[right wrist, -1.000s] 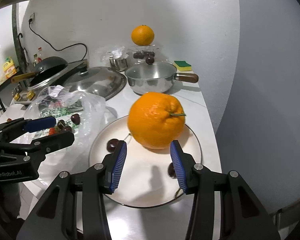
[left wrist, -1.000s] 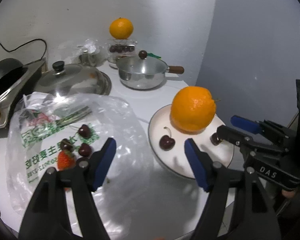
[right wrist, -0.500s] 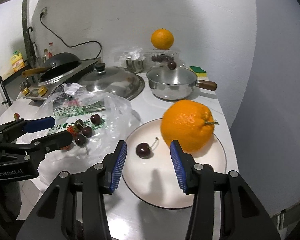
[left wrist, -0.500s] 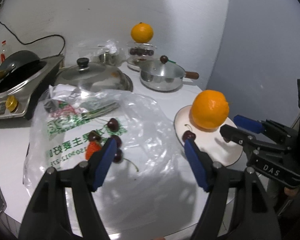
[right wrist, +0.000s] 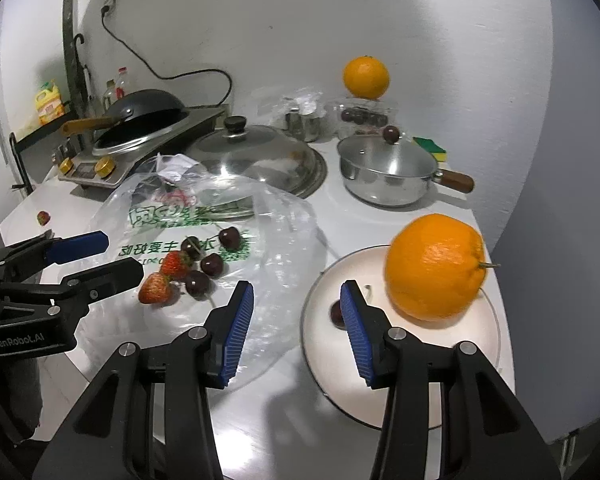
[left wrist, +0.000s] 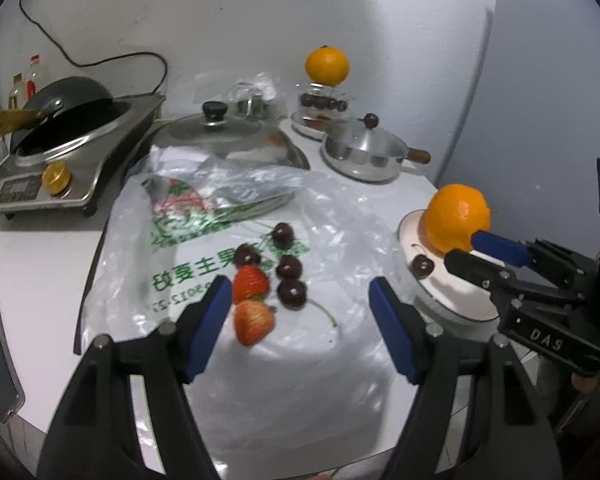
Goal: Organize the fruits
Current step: 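Move the open right gripper back over the cherries on the bag, then close the right gripper on a dark cherry while the left gripper grasps a strawberry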
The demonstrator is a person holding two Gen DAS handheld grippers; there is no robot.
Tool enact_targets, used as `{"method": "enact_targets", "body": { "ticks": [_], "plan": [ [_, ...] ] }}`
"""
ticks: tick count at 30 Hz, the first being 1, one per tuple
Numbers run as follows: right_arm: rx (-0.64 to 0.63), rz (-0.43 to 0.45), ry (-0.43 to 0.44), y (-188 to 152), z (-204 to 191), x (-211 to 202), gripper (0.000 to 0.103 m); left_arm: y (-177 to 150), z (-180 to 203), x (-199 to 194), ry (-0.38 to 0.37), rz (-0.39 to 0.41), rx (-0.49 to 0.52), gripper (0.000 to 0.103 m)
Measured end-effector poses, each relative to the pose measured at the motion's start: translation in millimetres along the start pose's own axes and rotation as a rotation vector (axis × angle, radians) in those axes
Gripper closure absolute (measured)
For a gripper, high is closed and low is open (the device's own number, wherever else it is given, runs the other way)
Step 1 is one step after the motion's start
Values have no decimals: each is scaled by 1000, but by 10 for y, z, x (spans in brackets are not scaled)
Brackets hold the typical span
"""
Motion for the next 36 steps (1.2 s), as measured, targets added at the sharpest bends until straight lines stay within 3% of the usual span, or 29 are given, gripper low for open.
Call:
{"method": "enact_targets", "body": {
  "ticks": [16, 36],
  "plan": [
    [-30, -49, 56, -40, -392, 326, 55, -189, -339, 193, 44, -65, -22, 31],
    [-7, -80, 98, -84, -321, 624, 55, -335, -284, 627, 81, -127, 51, 32]
  ]
}}
Point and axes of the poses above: each gripper's, at about its wrist camera, not at the fingertips, and x roughly the way its jaws point, z to its right, y to its top, the point moved 3 cm from there along x, roughly the way its jaws point, and after that the axes turned 11 degrees about z, right-handed, at the moved point
